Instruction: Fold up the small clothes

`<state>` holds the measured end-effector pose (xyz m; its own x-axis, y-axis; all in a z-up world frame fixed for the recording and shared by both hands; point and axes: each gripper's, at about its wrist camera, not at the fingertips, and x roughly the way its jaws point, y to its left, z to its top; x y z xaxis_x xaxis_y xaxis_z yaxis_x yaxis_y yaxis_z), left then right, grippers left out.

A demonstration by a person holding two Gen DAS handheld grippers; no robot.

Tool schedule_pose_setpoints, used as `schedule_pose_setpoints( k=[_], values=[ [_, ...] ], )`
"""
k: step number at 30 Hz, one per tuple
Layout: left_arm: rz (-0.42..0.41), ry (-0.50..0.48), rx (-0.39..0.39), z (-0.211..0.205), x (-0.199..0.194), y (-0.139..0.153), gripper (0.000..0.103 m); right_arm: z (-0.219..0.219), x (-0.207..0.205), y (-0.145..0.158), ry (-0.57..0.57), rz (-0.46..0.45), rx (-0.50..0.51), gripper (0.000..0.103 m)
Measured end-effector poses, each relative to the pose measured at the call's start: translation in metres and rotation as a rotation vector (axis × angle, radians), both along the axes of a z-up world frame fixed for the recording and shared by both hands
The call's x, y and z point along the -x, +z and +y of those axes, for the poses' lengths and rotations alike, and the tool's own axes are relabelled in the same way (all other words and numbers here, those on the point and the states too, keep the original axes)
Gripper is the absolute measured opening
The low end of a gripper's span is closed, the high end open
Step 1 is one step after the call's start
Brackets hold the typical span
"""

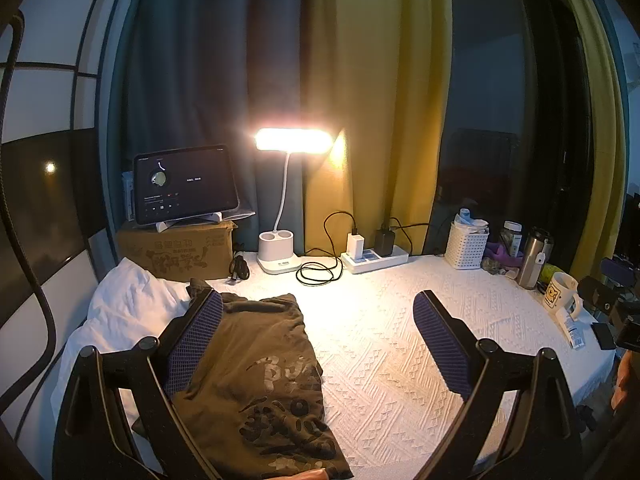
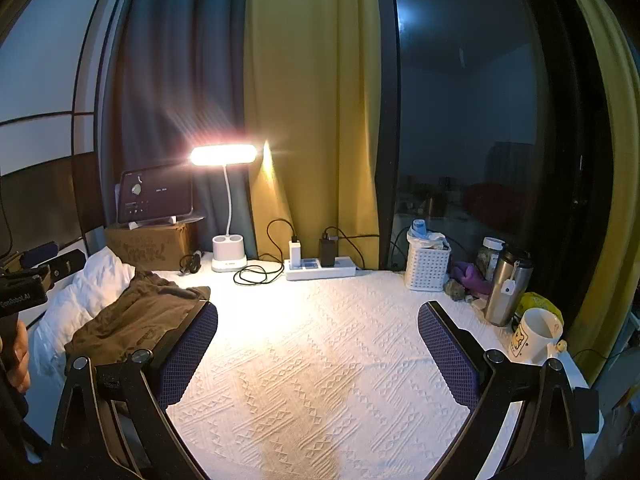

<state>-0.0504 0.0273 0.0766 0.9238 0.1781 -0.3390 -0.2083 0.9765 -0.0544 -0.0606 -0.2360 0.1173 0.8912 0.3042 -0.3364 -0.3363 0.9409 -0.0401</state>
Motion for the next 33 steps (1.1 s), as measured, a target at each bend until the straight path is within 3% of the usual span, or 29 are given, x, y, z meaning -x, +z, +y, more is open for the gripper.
schedule_pose_setpoints(
  k=[33],
  values=[
    [0.004, -0.003, -0.001, -0.0028, -0.0016, -0.0021, 0.096, -0.0019, 0.0003, -0.0063, -0.002, 0.004, -0.001, 0.101]
  ],
)
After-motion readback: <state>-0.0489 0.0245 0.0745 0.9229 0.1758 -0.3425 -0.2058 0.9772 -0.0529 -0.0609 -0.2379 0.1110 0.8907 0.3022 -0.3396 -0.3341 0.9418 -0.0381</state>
